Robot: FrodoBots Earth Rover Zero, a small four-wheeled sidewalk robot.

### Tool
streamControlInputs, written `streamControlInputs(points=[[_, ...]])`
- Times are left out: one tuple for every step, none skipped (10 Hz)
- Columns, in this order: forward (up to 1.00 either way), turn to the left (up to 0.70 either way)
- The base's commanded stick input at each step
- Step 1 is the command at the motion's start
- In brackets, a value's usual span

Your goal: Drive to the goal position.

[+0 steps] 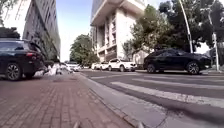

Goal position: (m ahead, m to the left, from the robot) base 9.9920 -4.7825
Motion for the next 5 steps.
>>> streamControlInputs(points=[[0.45, 0.00], [0.45, 0.00], [0.45, 0.00], [0.45, 0.00], [0.45, 0.00]])
